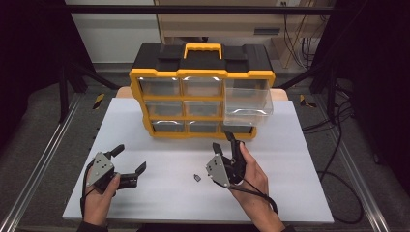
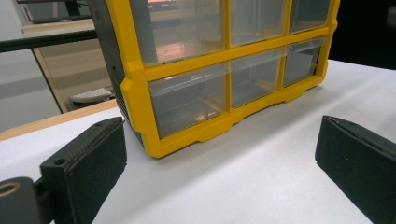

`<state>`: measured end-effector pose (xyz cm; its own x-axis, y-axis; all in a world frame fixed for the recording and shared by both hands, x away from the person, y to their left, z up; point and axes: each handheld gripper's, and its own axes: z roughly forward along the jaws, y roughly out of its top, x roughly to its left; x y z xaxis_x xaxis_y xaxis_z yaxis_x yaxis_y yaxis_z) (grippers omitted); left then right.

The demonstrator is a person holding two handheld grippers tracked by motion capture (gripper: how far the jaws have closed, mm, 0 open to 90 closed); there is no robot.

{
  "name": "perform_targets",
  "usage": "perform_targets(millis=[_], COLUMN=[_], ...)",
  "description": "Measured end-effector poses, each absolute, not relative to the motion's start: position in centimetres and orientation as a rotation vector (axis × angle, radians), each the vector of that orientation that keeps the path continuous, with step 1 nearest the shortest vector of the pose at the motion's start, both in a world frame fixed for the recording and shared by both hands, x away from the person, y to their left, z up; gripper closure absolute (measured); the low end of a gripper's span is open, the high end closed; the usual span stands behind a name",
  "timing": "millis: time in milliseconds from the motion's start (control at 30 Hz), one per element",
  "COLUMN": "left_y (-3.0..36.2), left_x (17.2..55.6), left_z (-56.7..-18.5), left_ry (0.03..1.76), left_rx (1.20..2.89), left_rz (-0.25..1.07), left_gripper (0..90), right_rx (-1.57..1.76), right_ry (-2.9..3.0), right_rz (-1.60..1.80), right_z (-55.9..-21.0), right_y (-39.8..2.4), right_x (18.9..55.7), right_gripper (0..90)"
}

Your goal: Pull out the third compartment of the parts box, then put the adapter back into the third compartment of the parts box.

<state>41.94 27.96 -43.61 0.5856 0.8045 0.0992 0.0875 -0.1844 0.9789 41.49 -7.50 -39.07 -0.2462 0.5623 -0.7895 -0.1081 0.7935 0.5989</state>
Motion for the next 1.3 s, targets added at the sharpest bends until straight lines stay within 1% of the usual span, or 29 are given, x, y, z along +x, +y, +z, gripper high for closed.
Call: perform_targets(millis=[333,500,700,1300], left_y=[28.0,28.1,28.2,28.3], left_x=[42.0,41.9,42.0,42.3], left_z=[-43.6,-43.5,-43.5,-43.6], left_ry=[0.75,0.754,0.756,0.767], left_rx=[1.646,1.636,1.637,1.632], left_rz=[0.76,0.759,0.762,0.749], left_gripper=[1.9,1.9,1.8,1.6], right_rx=[0.493,0.57,0.66,0.835], right_ry=[1.944,2.027,2.126,2.404], right_rz=[0.722,0.75,0.828,0.999], right_z=[-41.8,-43.0,-43.3,-44.6], right_y=[-6.7,-6.3,-6.3,-6.0], right_x=[42.3,42.7,43.0,43.9], right_gripper=[21.7,16.9,11.3,8.8])
